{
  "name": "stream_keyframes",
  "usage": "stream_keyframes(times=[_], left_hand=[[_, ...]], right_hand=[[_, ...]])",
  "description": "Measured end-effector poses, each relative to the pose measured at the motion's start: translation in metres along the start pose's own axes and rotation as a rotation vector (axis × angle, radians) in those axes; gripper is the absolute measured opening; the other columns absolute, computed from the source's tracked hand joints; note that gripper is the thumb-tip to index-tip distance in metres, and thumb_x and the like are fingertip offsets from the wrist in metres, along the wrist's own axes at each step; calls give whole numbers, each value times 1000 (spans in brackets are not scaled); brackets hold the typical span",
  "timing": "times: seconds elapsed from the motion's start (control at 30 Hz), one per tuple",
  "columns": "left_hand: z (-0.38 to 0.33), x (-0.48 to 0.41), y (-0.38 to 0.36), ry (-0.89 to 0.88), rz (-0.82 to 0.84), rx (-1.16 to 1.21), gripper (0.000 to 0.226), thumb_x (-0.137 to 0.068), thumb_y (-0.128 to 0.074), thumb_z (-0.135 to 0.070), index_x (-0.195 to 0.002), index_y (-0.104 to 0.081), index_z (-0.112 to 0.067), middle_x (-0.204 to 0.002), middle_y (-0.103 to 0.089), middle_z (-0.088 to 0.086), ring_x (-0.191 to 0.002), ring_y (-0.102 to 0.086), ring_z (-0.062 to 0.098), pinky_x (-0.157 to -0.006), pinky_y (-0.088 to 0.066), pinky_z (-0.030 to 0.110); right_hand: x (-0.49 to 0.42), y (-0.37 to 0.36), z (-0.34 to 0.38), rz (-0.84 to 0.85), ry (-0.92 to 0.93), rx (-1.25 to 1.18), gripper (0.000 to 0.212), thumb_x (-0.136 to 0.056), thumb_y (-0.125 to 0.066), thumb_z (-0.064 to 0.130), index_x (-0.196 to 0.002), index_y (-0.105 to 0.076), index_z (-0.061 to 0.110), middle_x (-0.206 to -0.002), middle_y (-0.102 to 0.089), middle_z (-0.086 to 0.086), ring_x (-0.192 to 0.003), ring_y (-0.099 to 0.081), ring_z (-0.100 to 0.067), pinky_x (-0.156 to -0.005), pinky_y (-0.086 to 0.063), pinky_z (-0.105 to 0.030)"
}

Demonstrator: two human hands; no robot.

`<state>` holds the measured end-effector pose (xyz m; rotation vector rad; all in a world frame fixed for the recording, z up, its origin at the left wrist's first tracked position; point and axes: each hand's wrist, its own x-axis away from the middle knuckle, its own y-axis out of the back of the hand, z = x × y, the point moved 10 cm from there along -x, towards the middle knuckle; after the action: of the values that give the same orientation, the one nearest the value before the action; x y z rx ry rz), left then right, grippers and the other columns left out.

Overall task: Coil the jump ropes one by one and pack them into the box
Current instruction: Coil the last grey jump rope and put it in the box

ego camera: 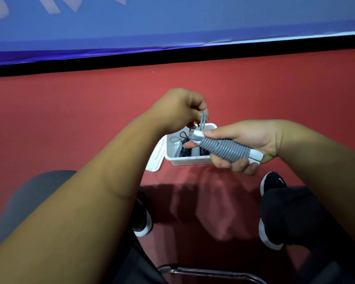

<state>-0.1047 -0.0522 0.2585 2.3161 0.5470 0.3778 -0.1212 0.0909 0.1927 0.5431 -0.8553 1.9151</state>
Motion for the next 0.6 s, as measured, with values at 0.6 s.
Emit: stream_keyframes(times=[0.6], left_hand=[[7, -7, 6, 86, -46, -363, 26, -78, -87, -11, -99, -78, -25, -83, -78, -10, -84, -72, 9, -84, -56, 29]], right_hand=[[-3, 80, 11, -700, 209, -235, 45, -100, -51, 74, -116, -60, 32, -78, -60, -1, -56, -53, -15, -58, -51, -30]])
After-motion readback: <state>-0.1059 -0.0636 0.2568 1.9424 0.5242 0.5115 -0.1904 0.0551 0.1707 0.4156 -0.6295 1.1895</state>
